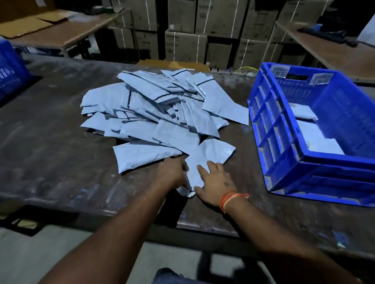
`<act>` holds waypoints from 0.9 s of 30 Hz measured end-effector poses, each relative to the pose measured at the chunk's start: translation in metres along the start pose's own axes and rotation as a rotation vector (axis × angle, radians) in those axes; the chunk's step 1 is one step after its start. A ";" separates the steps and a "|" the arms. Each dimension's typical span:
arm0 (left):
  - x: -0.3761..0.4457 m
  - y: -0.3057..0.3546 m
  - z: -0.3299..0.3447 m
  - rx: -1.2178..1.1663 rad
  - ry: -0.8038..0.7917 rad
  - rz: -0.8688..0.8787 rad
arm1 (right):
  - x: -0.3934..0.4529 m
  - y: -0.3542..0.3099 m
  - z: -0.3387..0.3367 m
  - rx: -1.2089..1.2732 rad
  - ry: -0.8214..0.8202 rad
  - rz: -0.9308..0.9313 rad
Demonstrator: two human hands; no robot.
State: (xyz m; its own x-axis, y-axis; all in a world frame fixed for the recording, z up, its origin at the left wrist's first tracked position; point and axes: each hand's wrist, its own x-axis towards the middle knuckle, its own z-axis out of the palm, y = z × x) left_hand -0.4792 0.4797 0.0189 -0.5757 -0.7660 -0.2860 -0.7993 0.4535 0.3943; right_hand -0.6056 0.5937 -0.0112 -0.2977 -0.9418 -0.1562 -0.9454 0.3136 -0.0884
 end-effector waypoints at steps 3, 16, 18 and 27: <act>0.002 -0.007 -0.001 -0.169 -0.041 -0.060 | -0.012 -0.004 0.000 0.036 0.004 -0.057; -0.014 0.017 -0.057 -1.264 0.111 -0.196 | -0.035 -0.004 -0.029 1.214 0.599 0.046; -0.012 0.018 -0.050 -1.173 0.261 -0.128 | -0.034 -0.001 -0.041 1.688 0.496 0.187; -0.025 0.028 0.006 -1.285 0.229 -0.262 | -0.042 0.029 -0.025 2.453 0.206 0.511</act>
State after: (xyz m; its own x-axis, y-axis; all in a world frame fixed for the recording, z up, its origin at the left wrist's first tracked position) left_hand -0.4886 0.5139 0.0322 -0.2881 -0.8803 -0.3771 -0.0788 -0.3706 0.9254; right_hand -0.6240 0.6393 0.0176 -0.4804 -0.7394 -0.4718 0.8262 -0.2009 -0.5263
